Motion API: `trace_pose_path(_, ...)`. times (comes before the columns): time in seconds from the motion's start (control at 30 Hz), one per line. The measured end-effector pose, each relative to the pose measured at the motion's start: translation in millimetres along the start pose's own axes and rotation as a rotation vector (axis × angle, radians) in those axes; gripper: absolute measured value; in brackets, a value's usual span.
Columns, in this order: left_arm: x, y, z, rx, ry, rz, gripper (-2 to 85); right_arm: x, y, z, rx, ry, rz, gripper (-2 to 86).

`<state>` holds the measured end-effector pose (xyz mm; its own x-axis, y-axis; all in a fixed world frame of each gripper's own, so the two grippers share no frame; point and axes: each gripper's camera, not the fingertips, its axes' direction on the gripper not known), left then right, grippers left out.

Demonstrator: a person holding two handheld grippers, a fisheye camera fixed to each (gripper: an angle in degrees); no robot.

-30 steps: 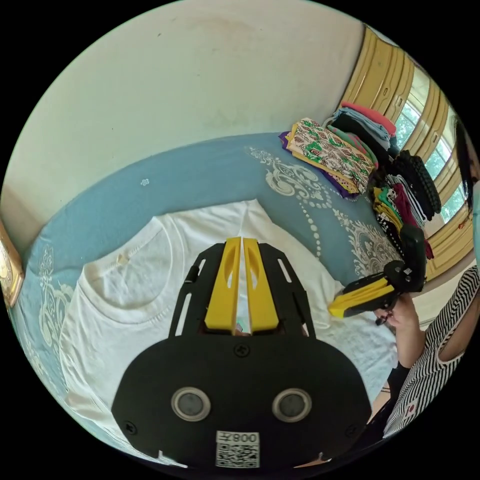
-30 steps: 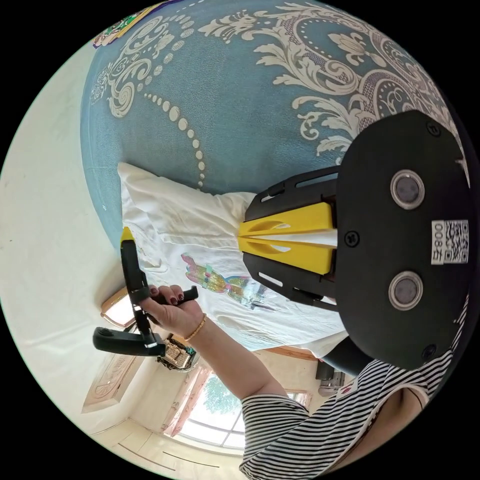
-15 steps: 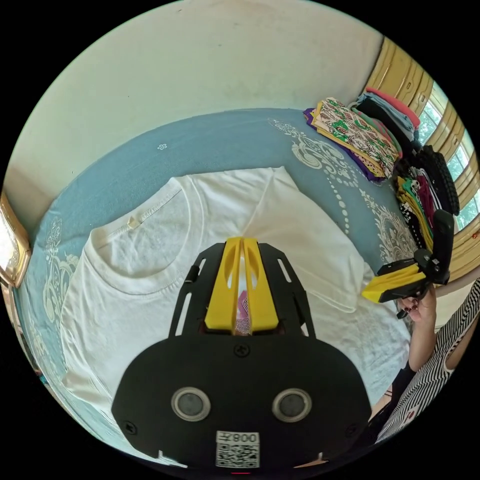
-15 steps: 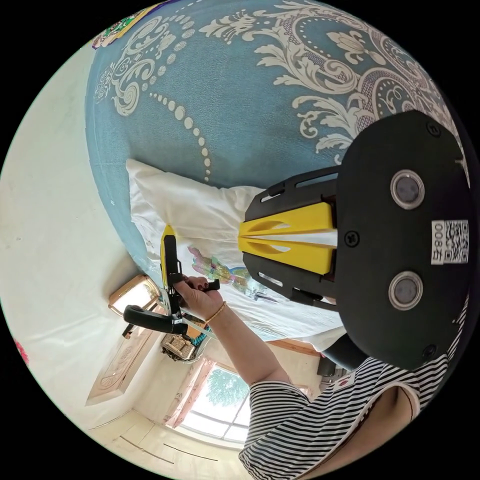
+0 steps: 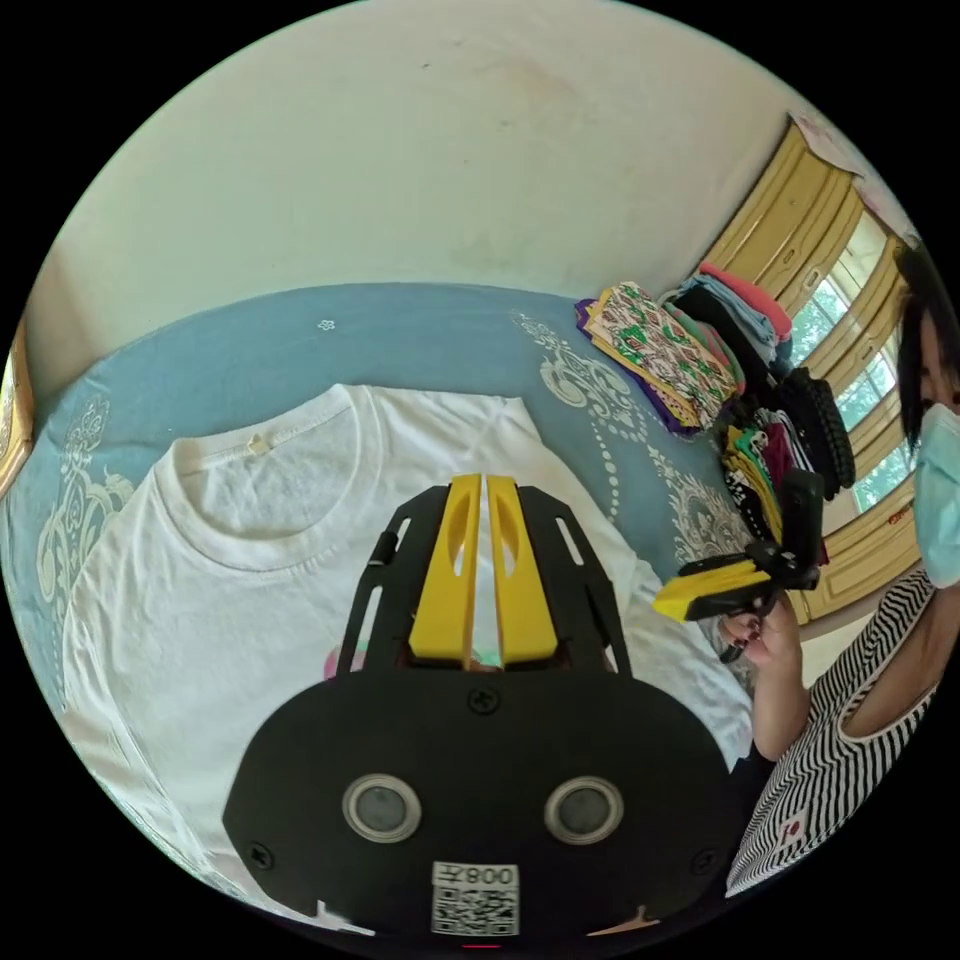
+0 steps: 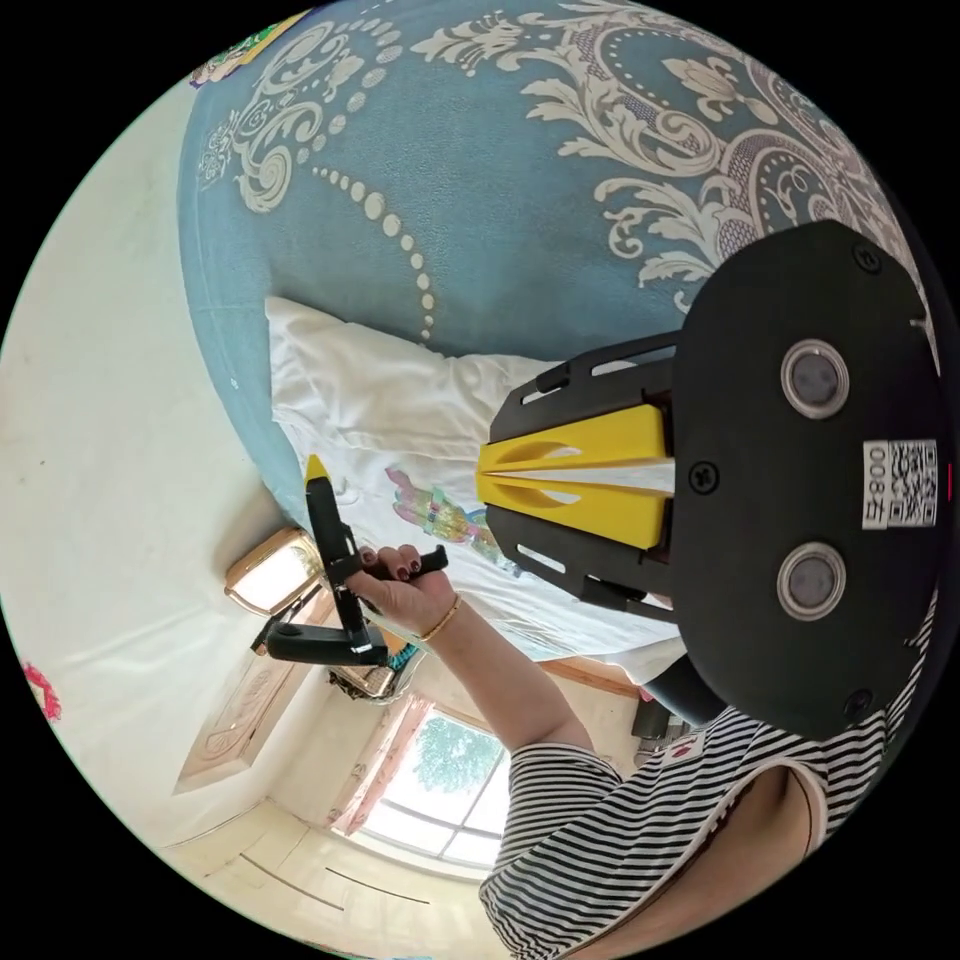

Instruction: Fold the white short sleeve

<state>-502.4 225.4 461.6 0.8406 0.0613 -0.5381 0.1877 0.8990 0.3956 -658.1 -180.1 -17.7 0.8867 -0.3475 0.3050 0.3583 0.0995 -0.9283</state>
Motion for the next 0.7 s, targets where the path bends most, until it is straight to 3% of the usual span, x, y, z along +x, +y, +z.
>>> trace_pose_path(0.07,17.7,24.9,12.4,-0.086,0.085,0.071,0.6,-2.0,1.5,-12.0,0.060,0.052,0.044,0.1)
trace_pose_path(0.2,33.9,64.5,40.9,-0.270,0.077,0.143,0.4,-1.7,-0.5,-7.3,0.049,0.084,0.113,0.1)
trace_pose_path(0.27,28.0,81.6,30.1,-0.225,0.085,0.131,0.3,-10.4,-6.5,6.3,-0.031,0.169,0.129,0.1)
trace_pose_path(0.37,23.9,102.7,12.7,-0.161,0.135,0.144,0.3,-35.1,-10.0,-6.3,0.063,0.211,0.110,0.1)
trace_pose_path(0.47,12.9,131.4,24.8,-0.272,0.078,0.118,0.3,-40.4,-14.7,8.4,0.018,0.257,0.140,0.1)
trace_pose_path(0.53,2.4,150.0,9.4,-0.209,0.122,0.060,0.3,-42.1,-14.5,8.8,0.050,0.188,0.159,0.1)
trace_pose_path(0.7,-33.0,234.8,-66.8,-0.010,0.064,-0.139,0.6,-84.4,-22.3,-1.8,0.126,0.296,0.107,0.1)
